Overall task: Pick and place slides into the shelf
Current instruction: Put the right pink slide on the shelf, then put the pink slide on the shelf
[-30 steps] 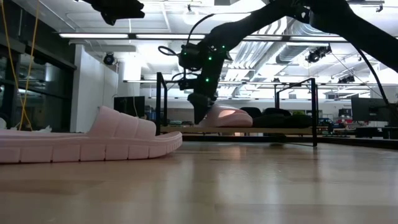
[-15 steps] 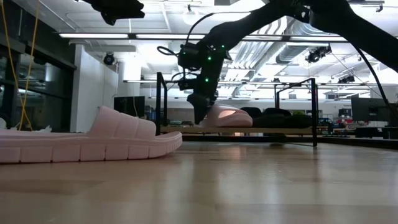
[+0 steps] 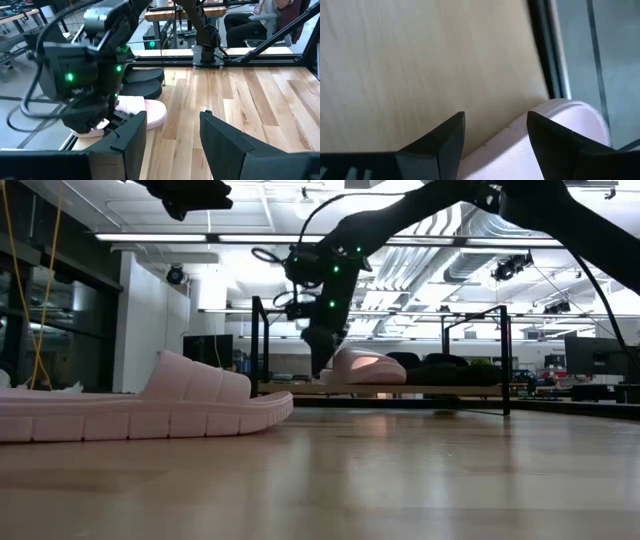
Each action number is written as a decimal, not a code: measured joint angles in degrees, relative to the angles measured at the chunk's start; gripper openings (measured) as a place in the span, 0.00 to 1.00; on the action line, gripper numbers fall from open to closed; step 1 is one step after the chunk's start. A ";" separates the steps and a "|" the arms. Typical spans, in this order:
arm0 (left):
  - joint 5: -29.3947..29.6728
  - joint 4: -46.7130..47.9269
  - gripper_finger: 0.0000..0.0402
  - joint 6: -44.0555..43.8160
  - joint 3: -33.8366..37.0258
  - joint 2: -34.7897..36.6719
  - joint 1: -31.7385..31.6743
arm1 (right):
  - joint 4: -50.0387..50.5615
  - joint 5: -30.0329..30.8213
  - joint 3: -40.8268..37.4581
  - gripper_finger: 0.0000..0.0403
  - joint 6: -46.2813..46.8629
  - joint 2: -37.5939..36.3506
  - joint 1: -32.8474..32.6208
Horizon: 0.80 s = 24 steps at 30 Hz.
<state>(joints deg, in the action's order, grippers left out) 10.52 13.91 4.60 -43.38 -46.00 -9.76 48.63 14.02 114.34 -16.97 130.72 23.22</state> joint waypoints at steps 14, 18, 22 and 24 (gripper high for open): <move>1.91 0.99 0.42 0.12 0.02 0.00 0.00 | 6.16 -0.47 0.48 0.51 0.86 -5.71 -2.12; 4.63 1.37 0.42 0.11 0.02 0.00 0.02 | 13.13 -0.34 4.46 0.51 4.73 -5.81 -3.51; 5.18 1.34 0.42 0.11 0.02 0.01 0.00 | 18.63 -0.49 8.31 0.51 9.52 -5.85 -5.41; 5.18 1.36 0.42 0.07 0.02 0.00 0.00 | 20.10 -0.75 10.32 0.51 11.73 -5.90 -6.50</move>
<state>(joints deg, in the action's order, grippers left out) 15.70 15.27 4.67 -43.35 -46.00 -9.76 68.73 13.26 124.66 -5.24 124.82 16.73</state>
